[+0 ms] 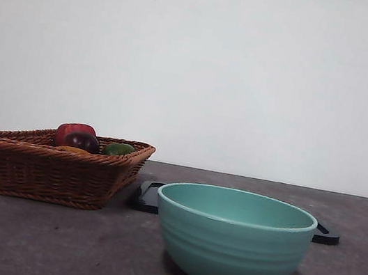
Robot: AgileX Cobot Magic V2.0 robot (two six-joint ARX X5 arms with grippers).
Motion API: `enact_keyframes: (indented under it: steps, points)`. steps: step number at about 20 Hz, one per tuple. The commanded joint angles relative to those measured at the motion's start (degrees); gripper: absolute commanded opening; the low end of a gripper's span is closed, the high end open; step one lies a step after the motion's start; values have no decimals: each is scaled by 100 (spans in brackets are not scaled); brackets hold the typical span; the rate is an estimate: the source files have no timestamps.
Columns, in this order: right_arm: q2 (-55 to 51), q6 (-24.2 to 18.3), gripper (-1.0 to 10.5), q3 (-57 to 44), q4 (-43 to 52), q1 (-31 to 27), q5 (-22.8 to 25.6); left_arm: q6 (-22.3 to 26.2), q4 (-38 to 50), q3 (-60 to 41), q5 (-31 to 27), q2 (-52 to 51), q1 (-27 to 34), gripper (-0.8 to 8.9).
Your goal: Pick up the wifruite, put it on the bowl, pick up the plate, put it on desk
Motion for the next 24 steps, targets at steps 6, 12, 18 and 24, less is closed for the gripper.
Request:
enact_keyframes:
  steps: [6,12,18,24]
  points:
    - [15,-2,17,101,39,50,-4,201,-39,-116,-160,-52,11,18]
    - [15,-2,17,101,39,50,-4,201,-39,-116,-160,-50,11,18]
    - [15,-2,17,98,39,50,-2,199,-39,-116,-160,-50,11,18]
    - [-297,-146,17,-267,356,-1399,11,201,-39,-114,-157,-50,11,18]
